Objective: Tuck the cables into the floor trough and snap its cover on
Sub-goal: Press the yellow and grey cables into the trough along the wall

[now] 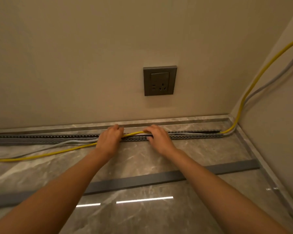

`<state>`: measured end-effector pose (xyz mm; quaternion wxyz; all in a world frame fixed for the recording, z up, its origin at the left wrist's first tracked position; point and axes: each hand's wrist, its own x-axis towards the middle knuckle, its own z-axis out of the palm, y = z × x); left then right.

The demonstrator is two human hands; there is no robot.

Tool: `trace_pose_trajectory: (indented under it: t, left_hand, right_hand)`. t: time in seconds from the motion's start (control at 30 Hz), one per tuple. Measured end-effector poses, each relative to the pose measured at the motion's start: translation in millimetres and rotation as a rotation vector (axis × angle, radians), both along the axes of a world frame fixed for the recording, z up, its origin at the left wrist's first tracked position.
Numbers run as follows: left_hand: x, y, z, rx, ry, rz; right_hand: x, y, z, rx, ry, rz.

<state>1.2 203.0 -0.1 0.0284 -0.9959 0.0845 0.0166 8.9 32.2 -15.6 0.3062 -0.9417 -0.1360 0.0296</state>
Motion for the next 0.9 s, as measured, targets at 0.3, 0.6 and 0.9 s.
trace_pose_trajectory:
  t: [0.3,0.6,0.9]
  left_hand:
    - [29,34,2,-0.248,0.068,-0.13]
    - [32,35,2,-0.077,0.031,-0.232]
    - [19,26,-8,-0.139,-0.198,-0.57]
  right_hand:
    - [1,22,-3,0.121,-0.011,-0.231]
    - [0,22,-8,0.207,-0.003,-0.323]
    - [0,22,-10,0.262,-0.002,-0.406]
